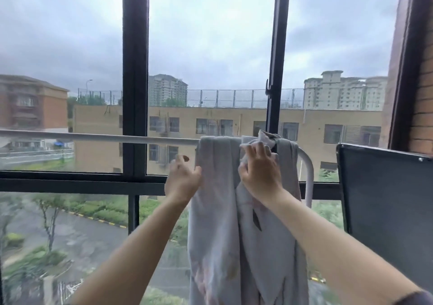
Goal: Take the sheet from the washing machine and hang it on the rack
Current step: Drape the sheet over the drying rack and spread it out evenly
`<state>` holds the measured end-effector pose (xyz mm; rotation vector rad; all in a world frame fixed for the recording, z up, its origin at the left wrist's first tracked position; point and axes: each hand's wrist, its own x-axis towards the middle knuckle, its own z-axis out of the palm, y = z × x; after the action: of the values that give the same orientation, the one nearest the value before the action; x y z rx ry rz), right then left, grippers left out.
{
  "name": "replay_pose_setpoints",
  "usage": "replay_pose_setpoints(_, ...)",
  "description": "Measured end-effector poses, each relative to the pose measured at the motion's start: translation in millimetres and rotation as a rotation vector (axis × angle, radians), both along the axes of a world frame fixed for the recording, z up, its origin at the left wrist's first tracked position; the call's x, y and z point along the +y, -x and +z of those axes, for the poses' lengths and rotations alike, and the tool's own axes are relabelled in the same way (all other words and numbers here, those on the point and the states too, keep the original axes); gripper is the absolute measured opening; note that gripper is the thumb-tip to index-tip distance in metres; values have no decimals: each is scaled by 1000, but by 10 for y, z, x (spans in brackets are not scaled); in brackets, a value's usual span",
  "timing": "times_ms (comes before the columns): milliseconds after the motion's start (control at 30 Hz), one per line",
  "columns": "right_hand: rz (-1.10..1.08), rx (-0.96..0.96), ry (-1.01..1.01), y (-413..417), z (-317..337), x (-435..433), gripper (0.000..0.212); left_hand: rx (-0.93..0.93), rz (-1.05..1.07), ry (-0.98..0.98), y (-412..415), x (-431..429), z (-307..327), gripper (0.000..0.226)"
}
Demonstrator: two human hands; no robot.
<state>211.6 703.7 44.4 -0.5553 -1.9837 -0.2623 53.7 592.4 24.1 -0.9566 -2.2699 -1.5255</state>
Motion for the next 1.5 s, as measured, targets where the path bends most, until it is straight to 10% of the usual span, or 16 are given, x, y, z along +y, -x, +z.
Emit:
replay_pose_setpoints(433, 140, -288, -192, 471, 341, 242, 38, -840, -374, 435, 237, 37, -544, 116)
replay_pose_setpoints(667, 256, -72, -95, 565, 385, 282, 35, -1106, -541, 419, 369, 153, -807, 101)
replay_pose_setpoints(800, 243, -13, -138, 625, 320, 369, 33, -1001, -623, 485, 301, 116, -816, 55)
replay_pose_setpoints(967, 261, 10, -135, 637, 308, 372, 36, -1193, -627, 673, 232, 63, -1150, 69)
replay_pose_setpoints(1167, 230, 10, -184, 658, 201, 451, 36, -978, -472, 196, 120, 123, -1030, 12)
replay_pose_setpoints(1300, 225, -17, -203, 666, 161, 476, 34, -749, -409, -549, 134, -122, -261, 19)
replay_pose_setpoints(1500, 347, -63, -7, 627, 348, 322, 41, -424, -407, -726, 92, -540, 867, 28)
